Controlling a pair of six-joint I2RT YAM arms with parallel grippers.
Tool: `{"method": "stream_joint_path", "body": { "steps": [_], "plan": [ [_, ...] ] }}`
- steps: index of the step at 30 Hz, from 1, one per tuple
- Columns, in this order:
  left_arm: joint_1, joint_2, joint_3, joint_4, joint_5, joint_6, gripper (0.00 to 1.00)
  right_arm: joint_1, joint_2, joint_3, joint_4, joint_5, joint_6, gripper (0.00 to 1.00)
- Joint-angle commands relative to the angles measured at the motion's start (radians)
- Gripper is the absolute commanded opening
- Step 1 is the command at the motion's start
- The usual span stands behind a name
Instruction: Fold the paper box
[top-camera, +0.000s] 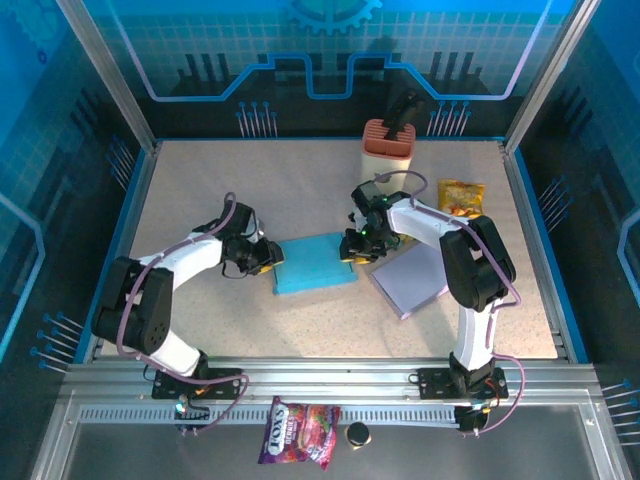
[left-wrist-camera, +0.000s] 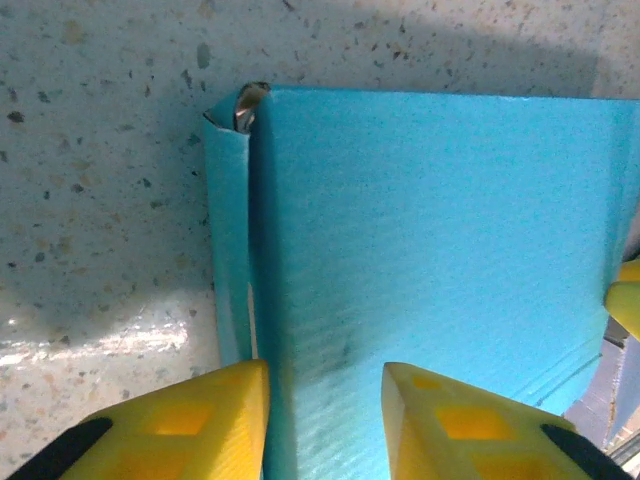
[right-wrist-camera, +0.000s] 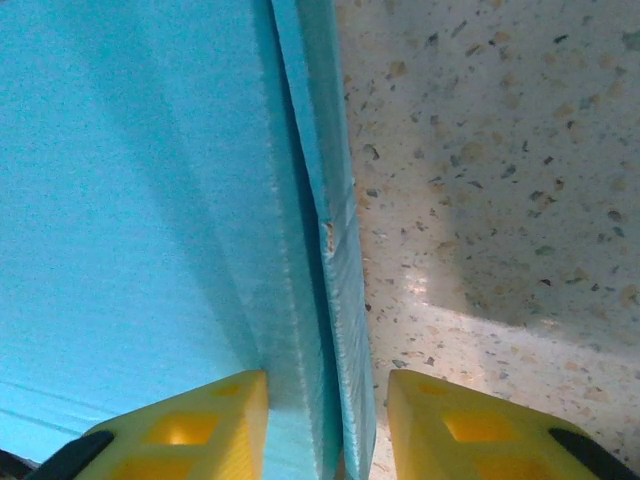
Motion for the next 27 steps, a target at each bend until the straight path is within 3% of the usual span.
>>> {"method": "stream_joint_path", "body": {
  "steps": [1, 18, 27],
  "plan": [
    [0.002, 0.033, -0.005, 0.003, 0.026, 0.03, 0.34, 0.009, 0.024, 0.001, 0.003, -0.02, 0.013, 0.36],
    [-0.013, 0.064, -0.041, 0.053, 0.017, 0.009, 0.28, 0.032, 0.057, 0.0, 0.031, -0.036, 0.047, 0.27],
    [-0.012, -0.076, 0.043, -0.08, -0.038, 0.028, 0.44, 0.032, 0.046, -0.016, 0.02, -0.004, 0.051, 0.22]
  ]
}}
